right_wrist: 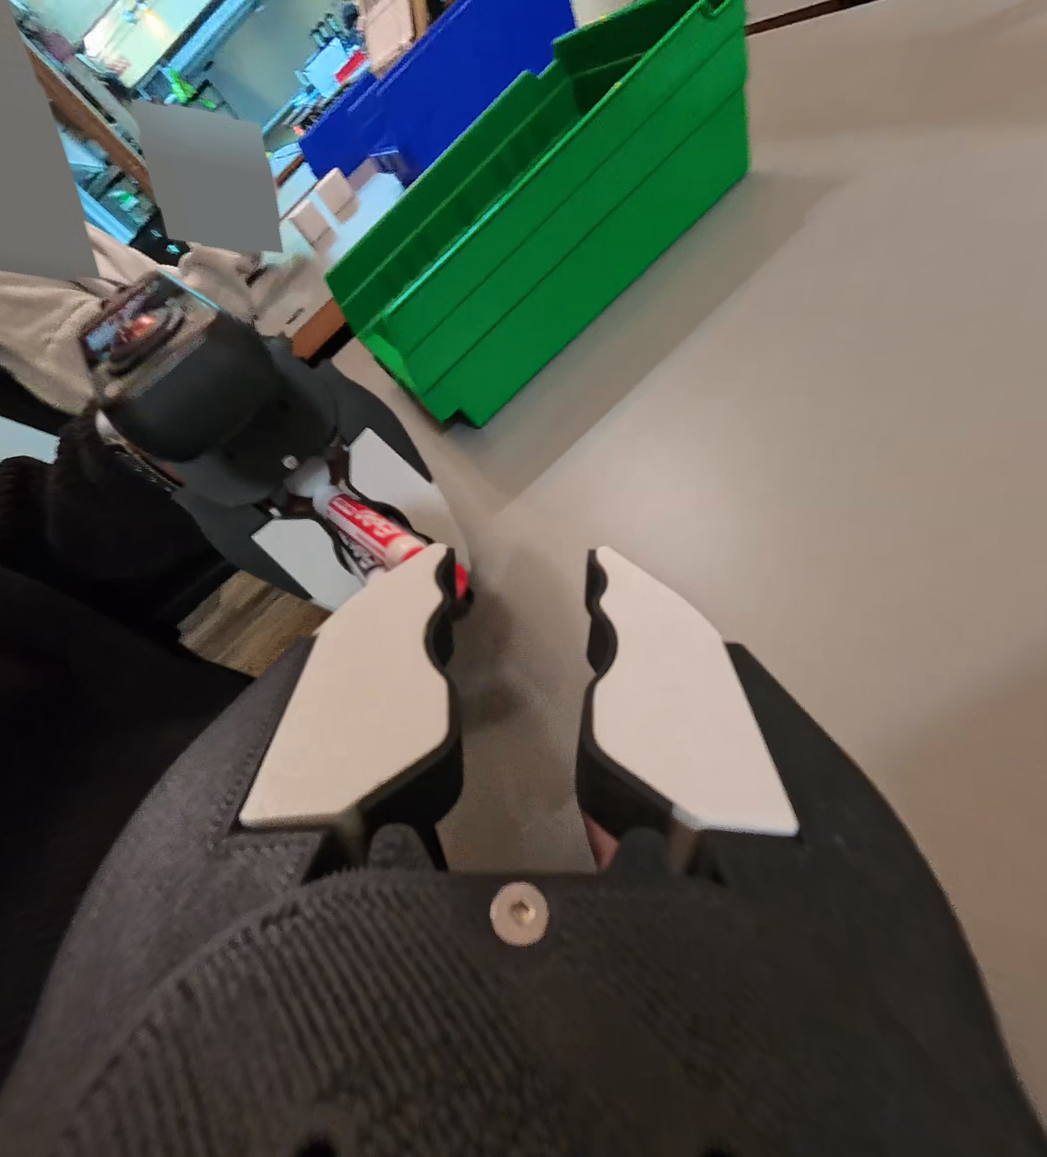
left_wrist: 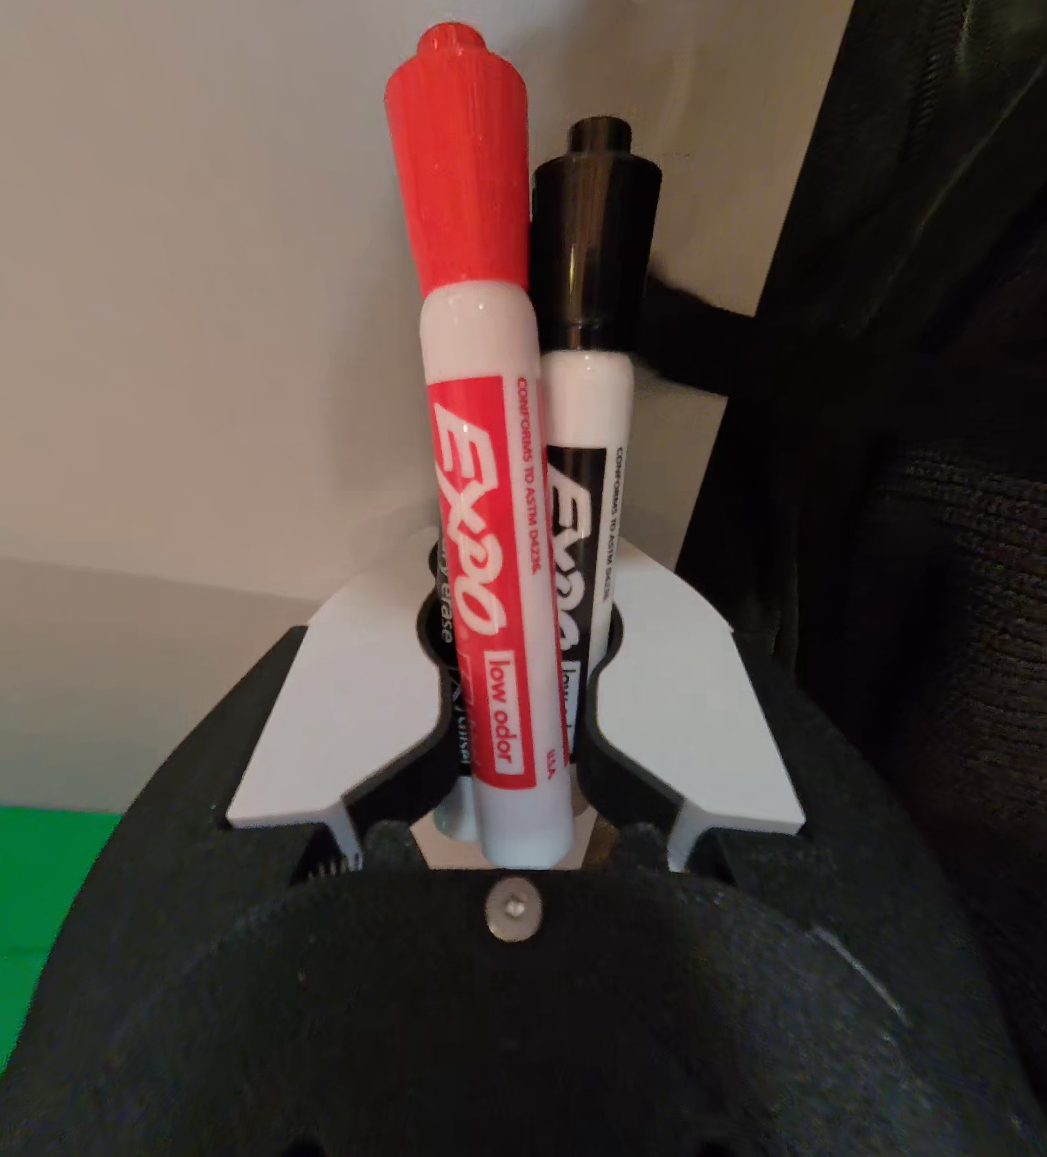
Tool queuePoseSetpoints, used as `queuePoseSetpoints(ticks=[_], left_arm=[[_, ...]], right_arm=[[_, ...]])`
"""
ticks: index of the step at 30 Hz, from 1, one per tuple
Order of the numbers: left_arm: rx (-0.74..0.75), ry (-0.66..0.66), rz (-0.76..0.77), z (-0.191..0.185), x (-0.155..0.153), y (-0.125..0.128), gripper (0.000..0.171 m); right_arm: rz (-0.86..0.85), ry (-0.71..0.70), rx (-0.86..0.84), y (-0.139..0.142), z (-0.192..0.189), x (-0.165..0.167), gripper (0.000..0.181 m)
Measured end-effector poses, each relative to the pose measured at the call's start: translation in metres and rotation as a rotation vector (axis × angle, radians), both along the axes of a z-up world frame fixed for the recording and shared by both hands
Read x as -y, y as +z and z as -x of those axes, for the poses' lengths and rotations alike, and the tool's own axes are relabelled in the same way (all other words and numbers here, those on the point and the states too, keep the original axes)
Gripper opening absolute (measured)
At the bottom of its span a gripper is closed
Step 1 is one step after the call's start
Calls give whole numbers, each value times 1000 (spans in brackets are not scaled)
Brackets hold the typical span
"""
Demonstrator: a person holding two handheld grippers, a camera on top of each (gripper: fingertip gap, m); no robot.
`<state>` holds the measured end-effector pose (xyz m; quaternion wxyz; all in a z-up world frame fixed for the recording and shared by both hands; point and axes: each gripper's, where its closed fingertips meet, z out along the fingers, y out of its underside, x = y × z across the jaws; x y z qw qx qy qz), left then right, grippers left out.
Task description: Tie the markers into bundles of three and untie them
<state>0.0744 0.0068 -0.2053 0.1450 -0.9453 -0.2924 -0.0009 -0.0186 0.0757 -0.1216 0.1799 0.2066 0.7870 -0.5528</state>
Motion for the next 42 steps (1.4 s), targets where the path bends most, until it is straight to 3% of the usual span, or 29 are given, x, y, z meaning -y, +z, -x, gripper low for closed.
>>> queuePoseSetpoints(ticks=[5,13,20,23,28,32,33,35,39,42], left_arm=[[0,59,-18,6,13,1,46],[2,65,-27,7,15,-1,46],[3,61,-26,6,15,-2,46],[-7,57,-33,5,13,1,46],[-33,48,-41,1,10,8,46],[-49,34,-25,-2,9,11,46],[-51,33,-23,-2,10,11,46],[-55,45,-29,-1,11,11,46],[-58,73,-12,0,20,8,46],[-62,93,-4,1,26,8,46]], right_arm=[[-49,-17,-34,2,-8,-19,46],[-293,260,-297,-43,-91,-28,37],[-261,490,-270,-56,-154,-20,31],[-347,560,-299,-83,-175,-13,31],[-630,511,-434,-145,-169,-12,28],[-768,545,-422,-179,-177,-12,22],[-777,555,-455,-179,-176,-12,7],[-700,567,-527,-159,-175,-7,4],[-427,618,-420,-89,-188,-4,3],[-286,586,-473,-36,-168,-17,3]])
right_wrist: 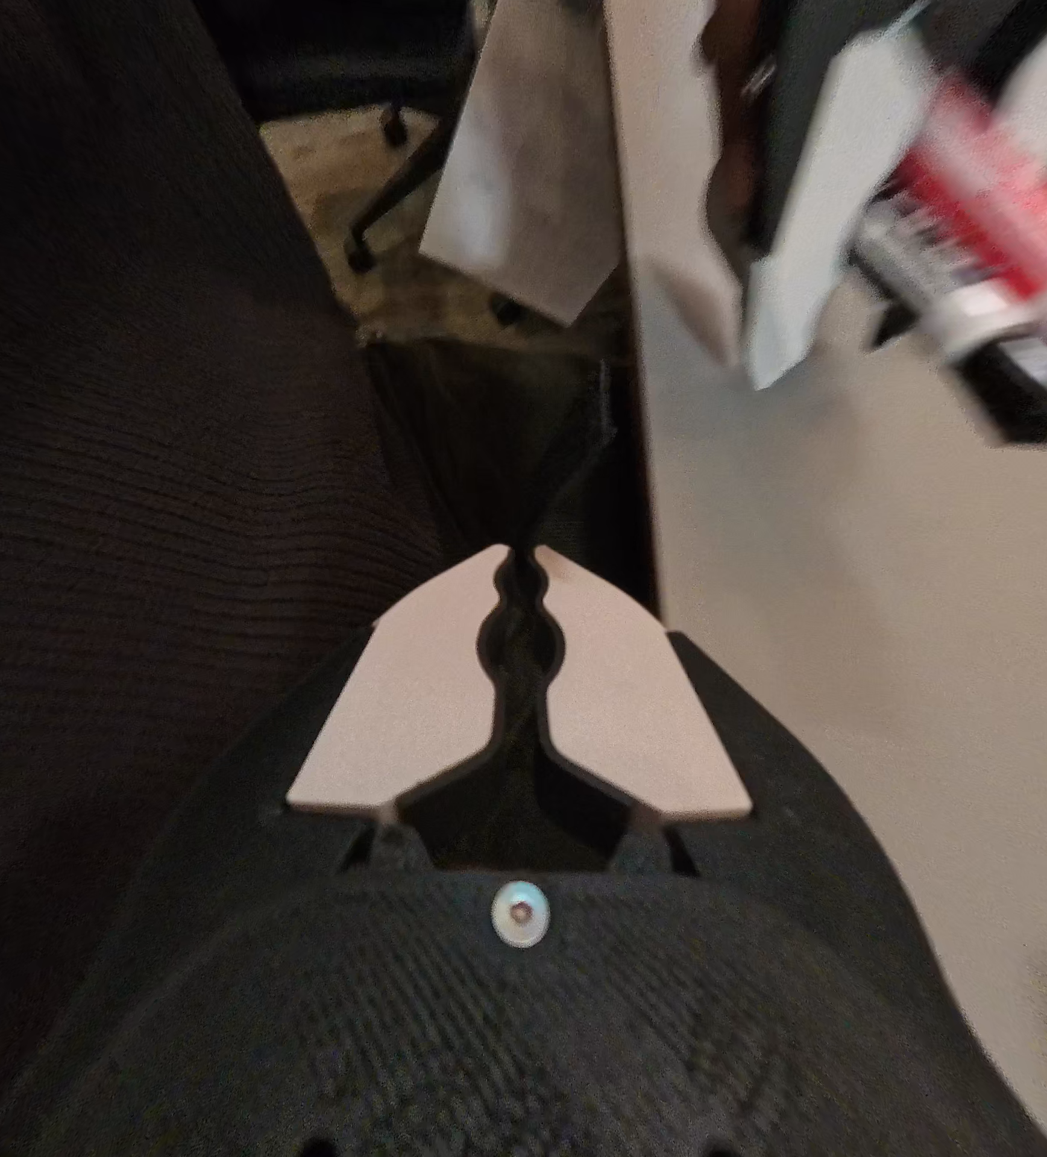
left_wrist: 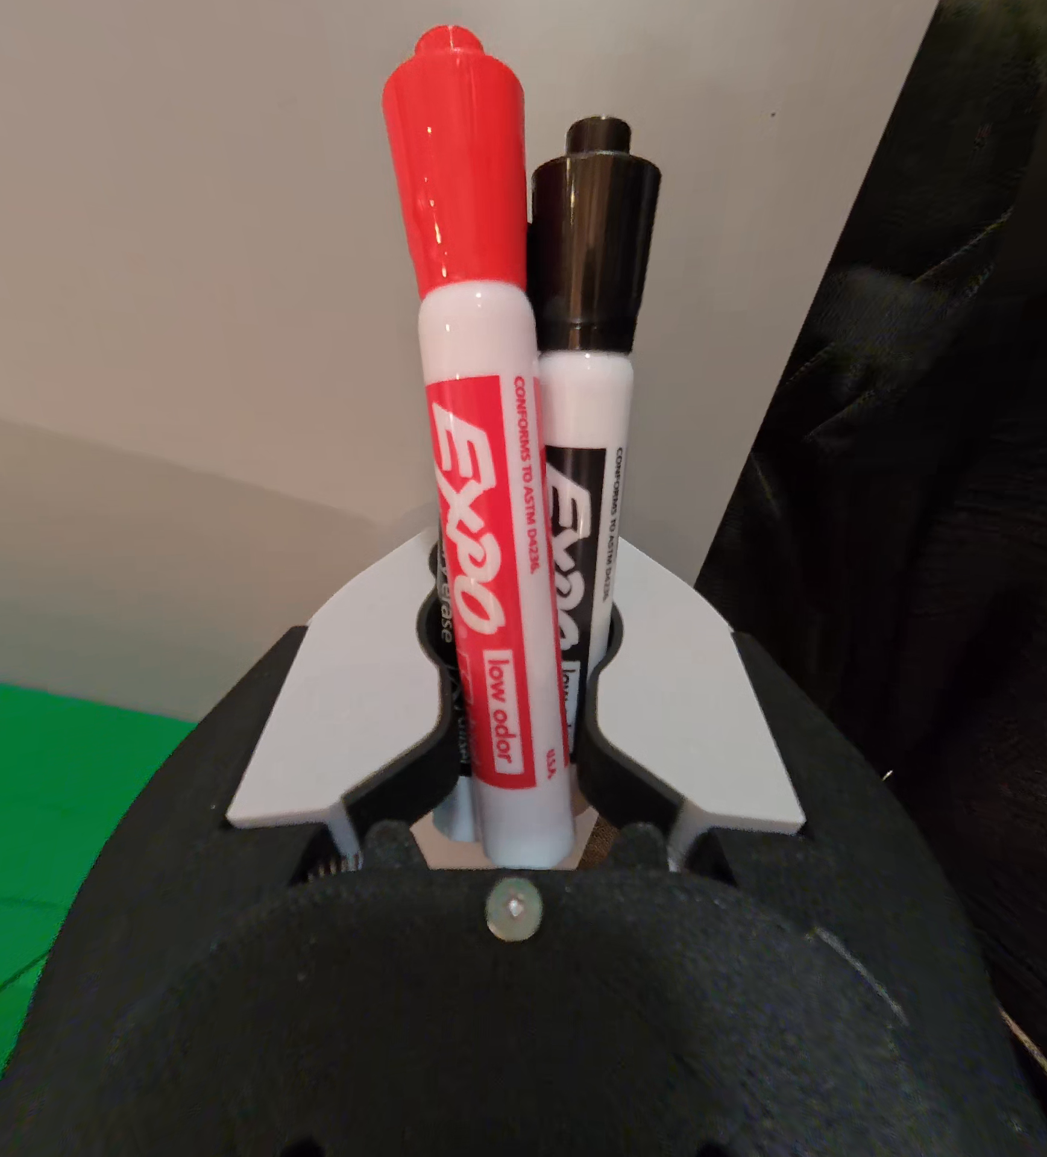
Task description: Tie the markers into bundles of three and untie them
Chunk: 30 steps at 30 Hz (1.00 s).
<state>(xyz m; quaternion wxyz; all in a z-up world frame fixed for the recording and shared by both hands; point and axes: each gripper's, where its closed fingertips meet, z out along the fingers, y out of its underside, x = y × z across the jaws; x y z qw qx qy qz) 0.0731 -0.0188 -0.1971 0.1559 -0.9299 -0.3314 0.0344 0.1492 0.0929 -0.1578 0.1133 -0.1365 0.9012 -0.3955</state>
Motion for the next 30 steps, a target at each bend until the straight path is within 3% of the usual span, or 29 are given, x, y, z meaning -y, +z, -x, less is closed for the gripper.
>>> queuePoseSetpoints(ticks=[2,5,7,11,12,14,19,22,24,27,30], left_arm=[[-5,12,-6,2,2,2,46],[-11,22,-8,4,4,3,46],[-9,22,-3,5,5,1,46],[-5,15,9,6,3,-1,46],[-3,14,10,5,3,-2,46],[0,13,5,5,2,-3,46],[24,0,-6,-3,3,-6,45],[27,-7,-24,-5,0,-5,46],[30,-11,-28,-6,-1,-4,46],[40,-17,-35,-7,-1,-5,46],[50,-21,-32,-6,-2,-6,46]], right_arm=[[23,-34,-115,24,32,-15,3],[-101,-27,-418,33,94,-39,3],[-214,58,-517,24,119,-46,3],[-398,286,-558,-10,130,-45,3],[-433,314,-587,-19,134,-45,7],[-473,305,-622,-31,144,-42,32],[-347,104,-428,-22,143,-35,58],[-234,-237,-288,-6,161,-31,71],[-186,-453,-81,-7,160,-33,85],[-103,-564,116,-17,150,-29,101],[-115,-602,54,-33,157,-26,116]])
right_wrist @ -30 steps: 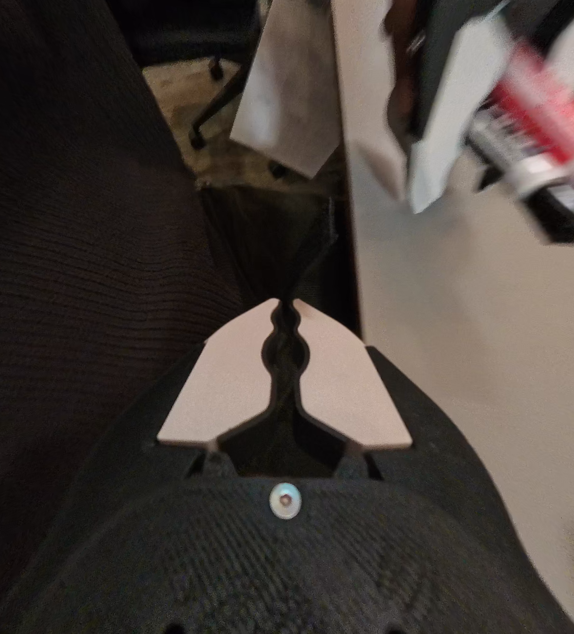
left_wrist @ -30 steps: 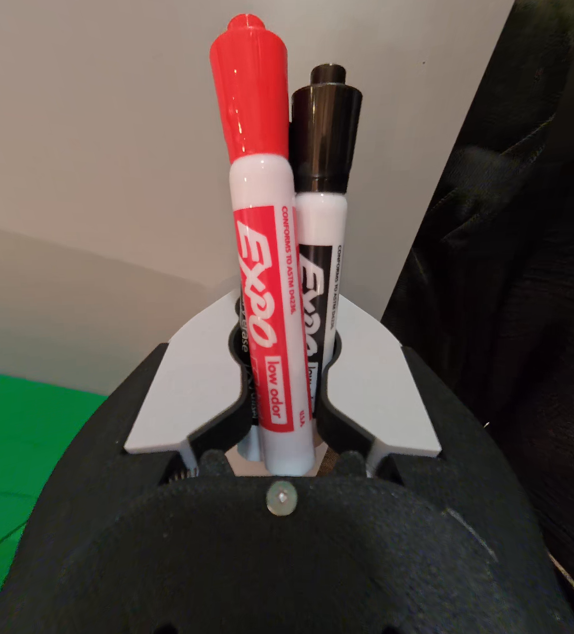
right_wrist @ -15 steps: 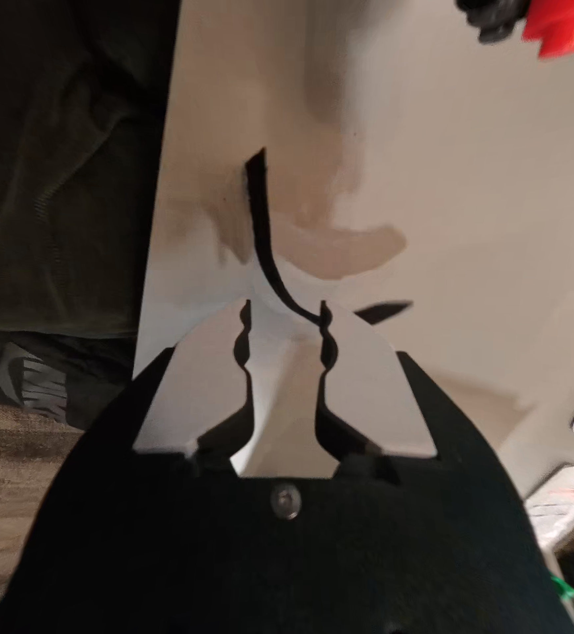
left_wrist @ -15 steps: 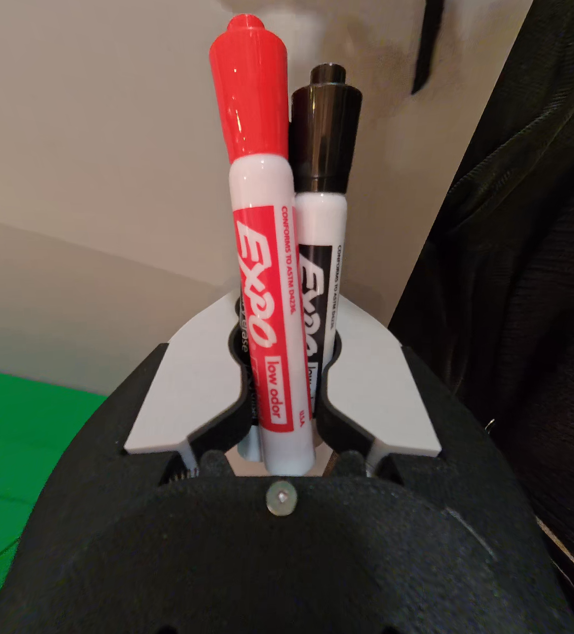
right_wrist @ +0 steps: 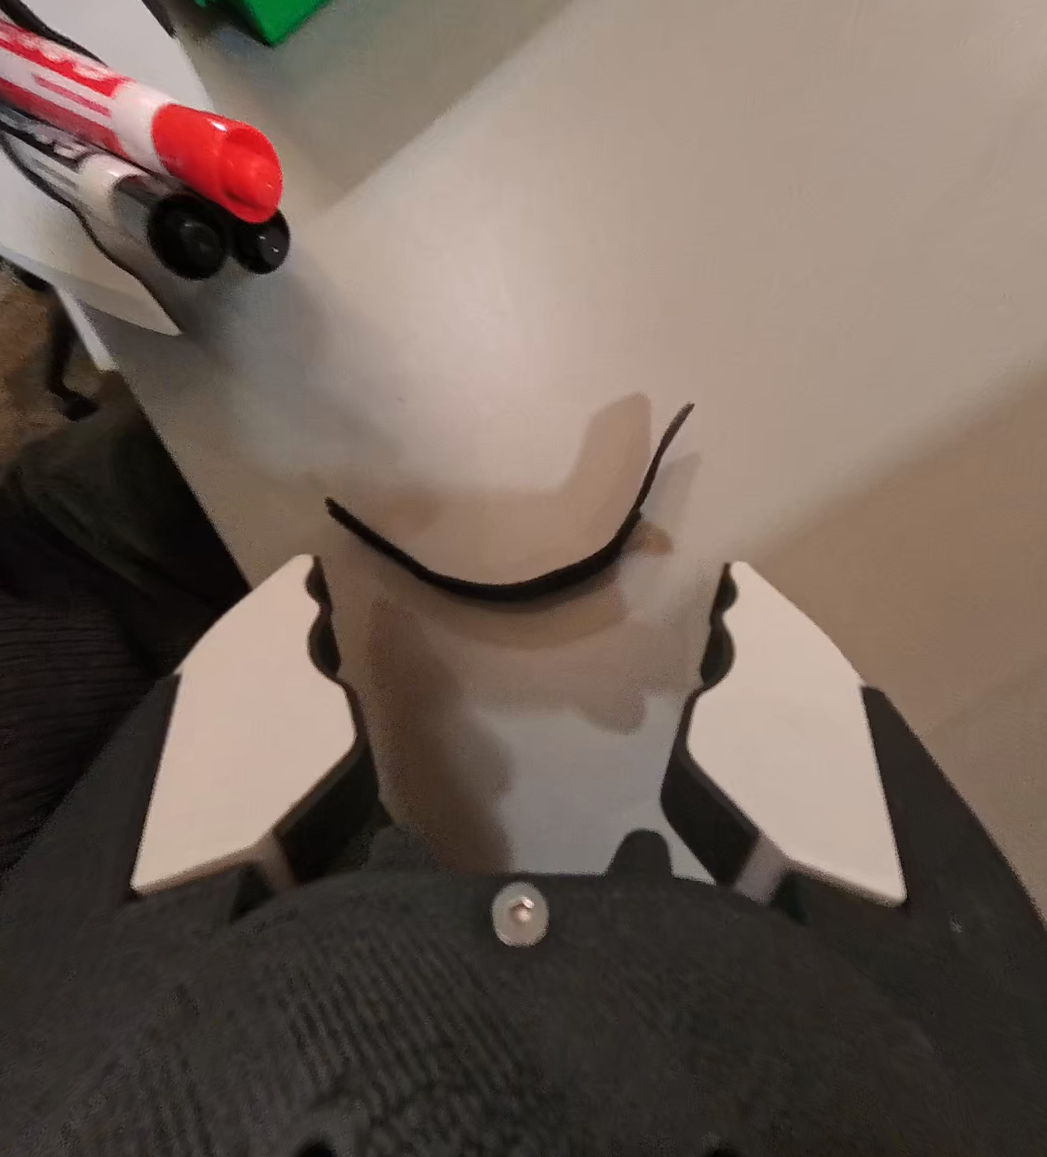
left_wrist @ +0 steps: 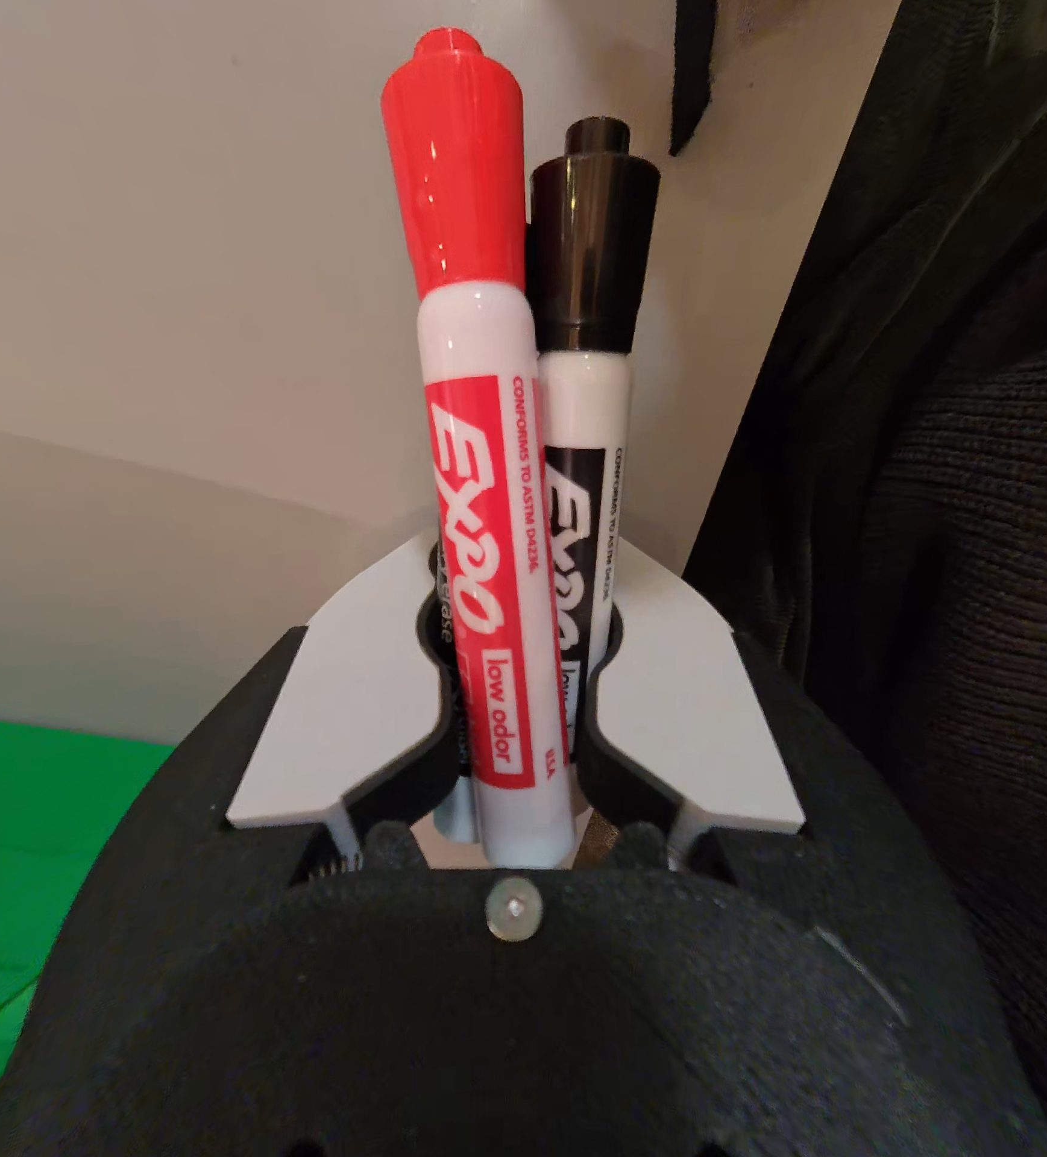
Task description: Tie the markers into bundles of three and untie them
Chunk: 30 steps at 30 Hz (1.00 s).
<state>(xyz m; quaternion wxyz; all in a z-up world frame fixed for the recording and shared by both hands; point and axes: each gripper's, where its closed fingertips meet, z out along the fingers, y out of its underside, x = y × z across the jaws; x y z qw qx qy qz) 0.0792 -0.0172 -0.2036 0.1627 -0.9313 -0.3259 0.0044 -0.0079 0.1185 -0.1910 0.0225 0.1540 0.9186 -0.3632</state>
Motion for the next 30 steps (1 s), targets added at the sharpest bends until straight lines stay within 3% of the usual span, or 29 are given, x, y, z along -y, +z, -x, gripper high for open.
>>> queuePoseSetpoints(ticks=[5,10,17,19,22,26,30], left_arm=[[-3,-6,10,2,-1,0,46],[-1,4,13,2,1,0,46],[14,-10,9,0,0,-3,46],[14,-12,8,-1,-1,-3,46],[11,-11,2,0,-2,-3,46],[9,-9,-2,0,-3,-1,46],[6,-15,-16,-1,-7,2,46]], right_arm=[[-152,89,-158,-23,1,13,123],[-106,102,-132,-20,-2,23,79],[-86,75,-71,-17,5,12,55],[-84,74,-71,-16,5,9,56],[78,107,58,-3,-15,22,55],[428,119,289,41,-37,47,53],[506,112,325,47,-41,55,52]])
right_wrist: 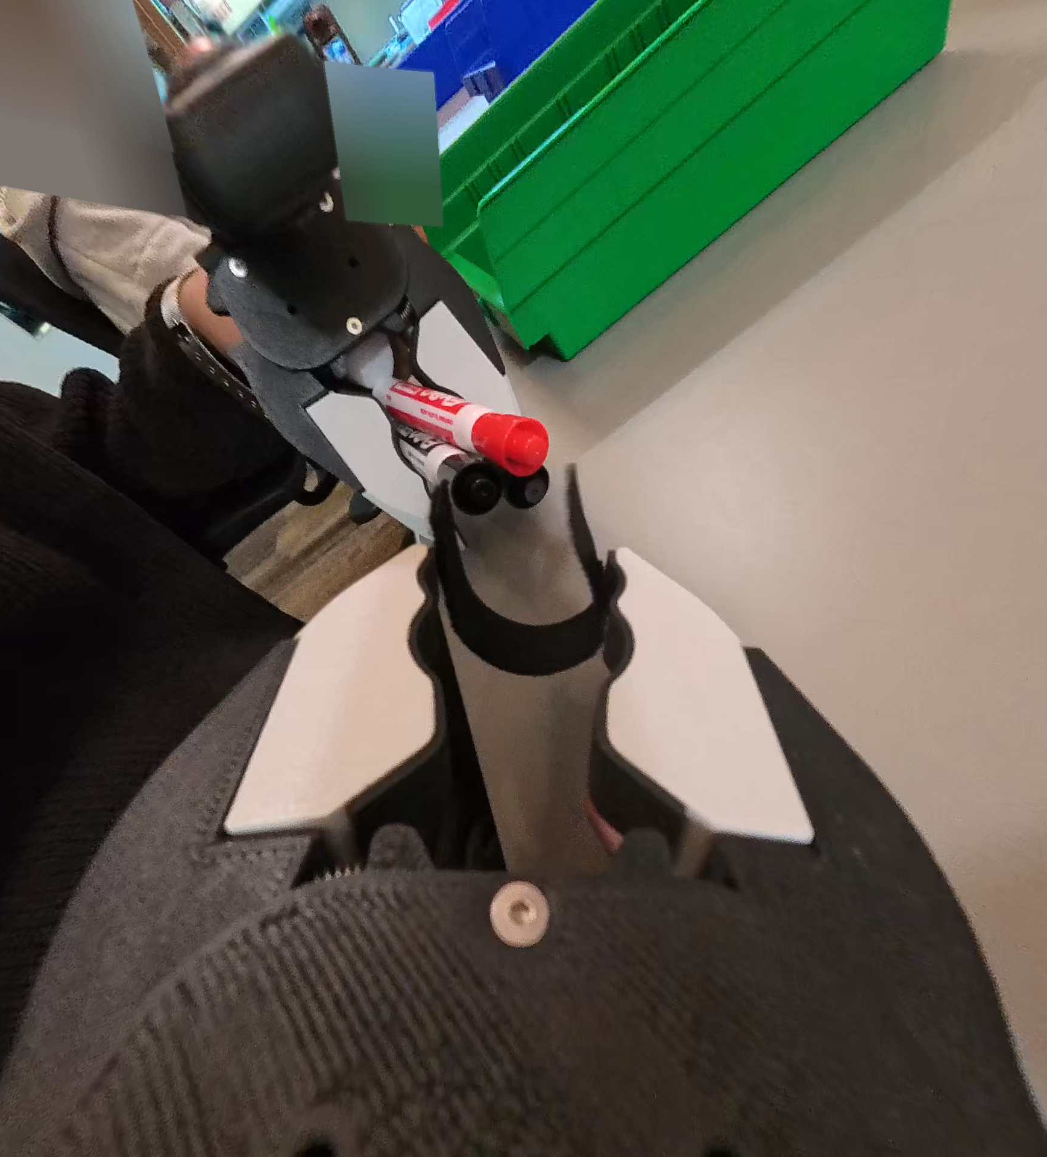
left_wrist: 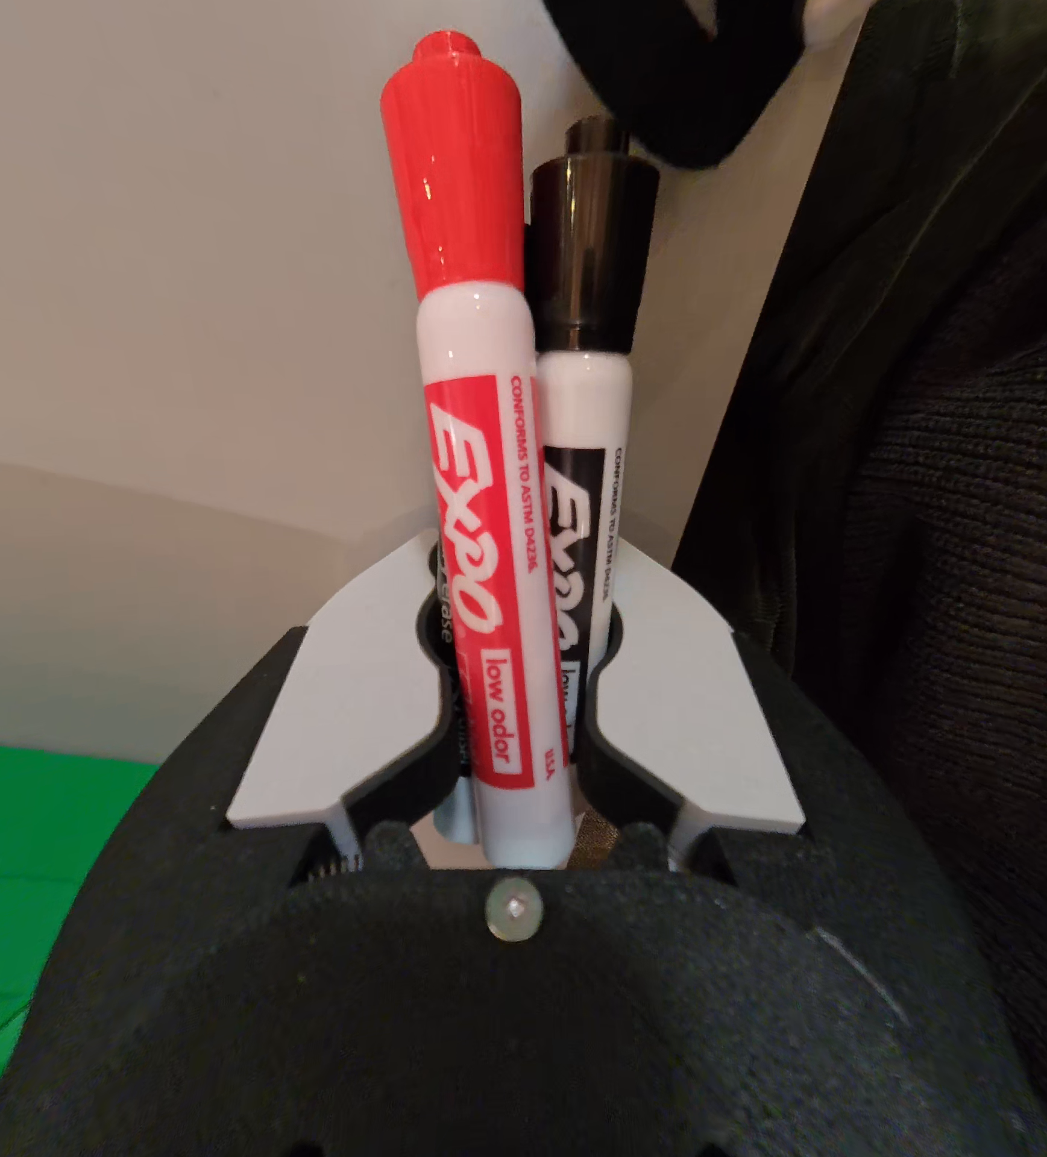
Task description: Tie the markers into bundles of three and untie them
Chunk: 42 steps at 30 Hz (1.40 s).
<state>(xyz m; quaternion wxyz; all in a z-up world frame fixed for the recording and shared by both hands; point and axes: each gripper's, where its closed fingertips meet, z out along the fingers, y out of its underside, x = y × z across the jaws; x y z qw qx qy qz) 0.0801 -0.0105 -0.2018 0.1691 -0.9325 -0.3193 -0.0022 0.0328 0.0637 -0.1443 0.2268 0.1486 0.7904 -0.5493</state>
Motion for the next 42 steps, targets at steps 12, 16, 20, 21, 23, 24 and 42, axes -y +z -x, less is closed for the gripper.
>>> queuePoseSetpoints(ticks=[12,16,20,21,23,24,42], left_arm=[[11,-50,-6,-8,-12,-2,46],[20,-76,-7,-12,-18,-4,46],[27,-95,-8,-16,-23,-5,46],[31,-100,-9,-17,-24,-6,46],[34,-109,-8,-18,-26,-7,46],[36,-112,-7,-19,-27,-7,46],[-10,4,11,0,-1,-2,46]], right_arm=[[-14,84,81,-7,-27,22,60],[-4,100,92,-4,-30,26,60],[-5,123,95,-4,-35,30,60],[-5,128,95,-3,-36,31,60],[-5,140,98,-3,-38,32,59],[-3,145,100,-2,-39,32,58],[-142,-71,-281,17,43,-15,52]])
